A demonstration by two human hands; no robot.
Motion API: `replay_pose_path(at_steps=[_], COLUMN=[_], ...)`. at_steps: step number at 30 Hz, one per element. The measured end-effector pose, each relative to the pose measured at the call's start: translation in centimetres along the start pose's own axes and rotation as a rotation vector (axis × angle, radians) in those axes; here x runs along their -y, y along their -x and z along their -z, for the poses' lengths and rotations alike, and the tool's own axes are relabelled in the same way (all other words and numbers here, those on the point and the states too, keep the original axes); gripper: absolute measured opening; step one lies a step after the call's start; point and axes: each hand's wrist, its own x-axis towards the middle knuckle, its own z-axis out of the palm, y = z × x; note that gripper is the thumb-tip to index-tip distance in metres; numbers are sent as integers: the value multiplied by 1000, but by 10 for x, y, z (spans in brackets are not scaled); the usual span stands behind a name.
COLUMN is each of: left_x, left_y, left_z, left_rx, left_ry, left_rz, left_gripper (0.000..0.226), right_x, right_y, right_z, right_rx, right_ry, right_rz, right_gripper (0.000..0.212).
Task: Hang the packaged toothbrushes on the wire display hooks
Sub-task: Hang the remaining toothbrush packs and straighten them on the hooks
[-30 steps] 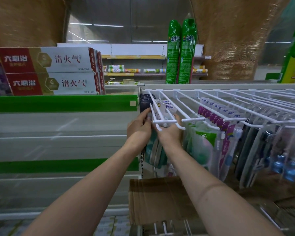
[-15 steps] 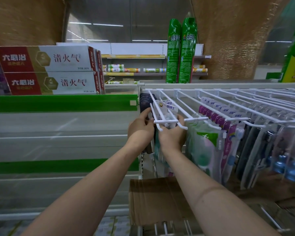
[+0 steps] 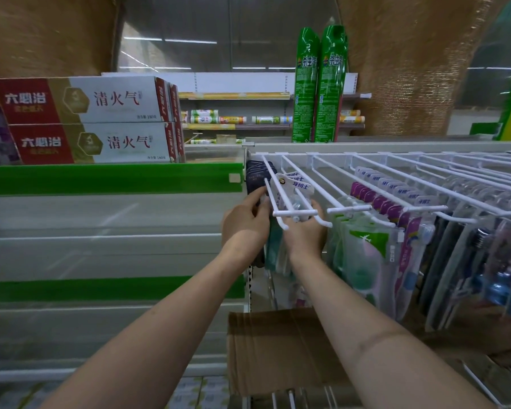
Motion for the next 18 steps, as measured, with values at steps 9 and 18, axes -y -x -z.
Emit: replay_pose_path(at_steps=[9,18], left_x=[-6,-13], left_y=[13,2], left_z=[0,-6], left_rx=[-80,-97], left_ry=[127,232], left_rz=[-84,11], left_gripper=[25,20], right_x=[-19,-21], right_y=[18,15], right_z=[5,9], right_rx=[-41,-39], right_ry=[297,548], right_rz=[334,527], right_gripper=[95,79])
